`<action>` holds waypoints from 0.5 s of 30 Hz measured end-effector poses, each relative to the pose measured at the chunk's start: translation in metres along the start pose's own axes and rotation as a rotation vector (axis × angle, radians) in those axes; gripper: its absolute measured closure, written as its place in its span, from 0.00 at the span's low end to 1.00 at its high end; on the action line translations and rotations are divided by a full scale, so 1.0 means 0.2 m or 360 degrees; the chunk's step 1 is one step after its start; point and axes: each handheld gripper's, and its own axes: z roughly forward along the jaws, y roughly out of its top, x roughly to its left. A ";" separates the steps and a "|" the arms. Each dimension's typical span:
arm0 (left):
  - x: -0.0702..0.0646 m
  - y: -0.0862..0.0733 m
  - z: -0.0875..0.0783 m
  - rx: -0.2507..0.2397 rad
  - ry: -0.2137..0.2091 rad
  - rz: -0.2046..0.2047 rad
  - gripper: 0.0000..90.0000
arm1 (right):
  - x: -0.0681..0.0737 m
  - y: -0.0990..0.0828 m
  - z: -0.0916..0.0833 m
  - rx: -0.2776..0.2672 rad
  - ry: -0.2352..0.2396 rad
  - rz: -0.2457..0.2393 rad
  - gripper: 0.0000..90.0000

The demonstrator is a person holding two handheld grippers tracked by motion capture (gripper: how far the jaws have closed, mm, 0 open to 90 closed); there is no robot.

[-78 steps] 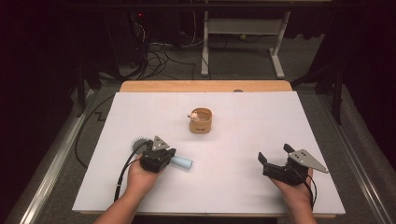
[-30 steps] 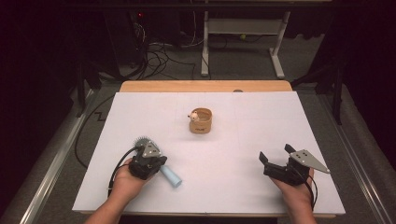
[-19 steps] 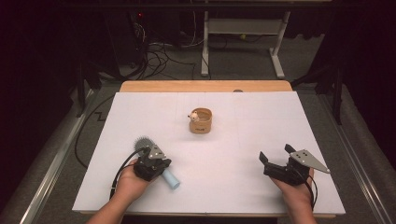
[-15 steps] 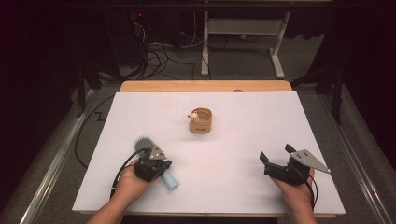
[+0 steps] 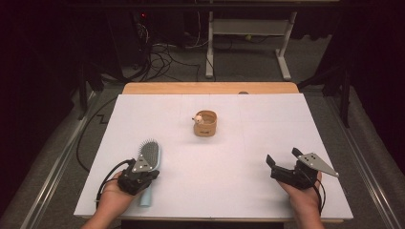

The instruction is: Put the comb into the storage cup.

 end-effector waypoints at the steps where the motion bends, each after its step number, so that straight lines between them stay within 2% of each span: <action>1: 0.01 -0.01 -0.01 -0.0002 0.0000 -0.0009 1.00 | 0.00 0.00 0.00 -0.0002 -0.0002 -0.0003 0.02; 5: 0.03 -0.08 -0.04 -0.0055 0.0019 -0.0046 1.00 | 0.00 0.00 0.00 0.0002 -0.0007 0.0002 0.02; 10: 0.04 -0.11 -0.06 -0.0088 0.0028 -0.0055 1.00 | 0.00 0.00 0.00 0.0001 -0.0008 -0.0003 0.02; 15: 0.05 -0.13 -0.06 -0.0081 0.0025 -0.0067 1.00 | 0.00 0.00 0.00 -0.0006 -0.0011 -0.0008 0.02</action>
